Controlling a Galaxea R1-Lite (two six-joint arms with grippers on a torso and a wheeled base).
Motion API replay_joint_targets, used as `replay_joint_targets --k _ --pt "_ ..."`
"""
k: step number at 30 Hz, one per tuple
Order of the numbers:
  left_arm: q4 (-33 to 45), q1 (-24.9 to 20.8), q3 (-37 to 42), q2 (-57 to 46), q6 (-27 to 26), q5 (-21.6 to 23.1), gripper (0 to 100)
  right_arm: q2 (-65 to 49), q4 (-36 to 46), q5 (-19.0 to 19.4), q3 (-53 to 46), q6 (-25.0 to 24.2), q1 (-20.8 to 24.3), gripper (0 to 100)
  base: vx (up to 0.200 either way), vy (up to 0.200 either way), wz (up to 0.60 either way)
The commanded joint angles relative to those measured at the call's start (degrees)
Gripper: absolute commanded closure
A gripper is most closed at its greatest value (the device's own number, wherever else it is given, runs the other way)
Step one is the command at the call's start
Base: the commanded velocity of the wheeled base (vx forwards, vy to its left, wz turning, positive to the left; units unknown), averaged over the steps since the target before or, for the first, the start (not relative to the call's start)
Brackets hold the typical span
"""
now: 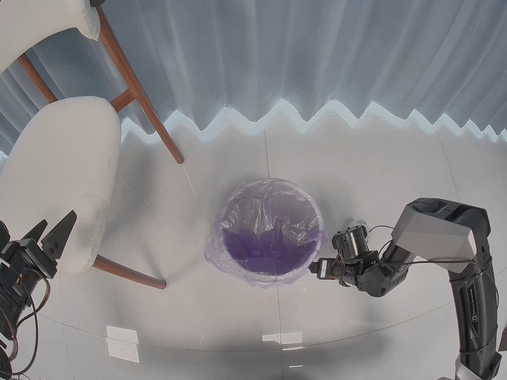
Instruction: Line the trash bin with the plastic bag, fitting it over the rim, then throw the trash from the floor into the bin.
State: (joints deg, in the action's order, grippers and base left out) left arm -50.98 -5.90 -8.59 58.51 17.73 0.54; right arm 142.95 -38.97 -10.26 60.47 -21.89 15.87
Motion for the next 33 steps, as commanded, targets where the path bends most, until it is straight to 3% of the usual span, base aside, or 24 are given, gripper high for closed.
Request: replay_joint_targets --k 1,8,9,13,25,28,29,33 --pt "0.1 1.0 -0.6 -0.9 0.2 0.5 0 -7.2 -0.2 1.1 -3.8 -0.1 0.1 0 0.0 0.0 0.0" --pt "0.4 0.5 -1.8 -1.6 0.3 0.7 0 -17.5 -1.0 2.2 -17.0 -0.1 1.4 0 0.0 0.0 0.0" --pt "0.5 0.5 -2.7 -1.6 0.4 0.7 0 -20.8 -3.0 2.2 -22.7 -0.3 2.4 0 0.0 0.0 0.0" --pt "0.5 0.5 -3.9 -1.4 0.7 0.7 0 -26.6 -6.3 2.6 -30.6 -0.3 3.4 0 0.0 0.0 0.0" --pt "0.6 -1.7 -8.0 1.3 2.4 0.6 0 -49.6 -6.5 2.9 -47.2 -0.4 1.4 0 0.0 0.0 0.0" --pt "0.5 -1.9 -8.1 3.2 5.6 0.7 0 -54.1 -6.5 3.2 -48.2 -0.8 0.4 0 0.0 0.0 0.0" --pt "0.6 -2.7 -8.9 4.3 8.9 0.7 0 -57.0 -6.6 4.0 -49.0 -1.7 0.0 0 0.0 0.0 0.0" --pt "0.7 -8.6 -11.4 8.3 14.2 0.5 0 -64.2 -6.9 4.1 -49.9 -3.6 -0.2 0 0.0 0.0 0.0"
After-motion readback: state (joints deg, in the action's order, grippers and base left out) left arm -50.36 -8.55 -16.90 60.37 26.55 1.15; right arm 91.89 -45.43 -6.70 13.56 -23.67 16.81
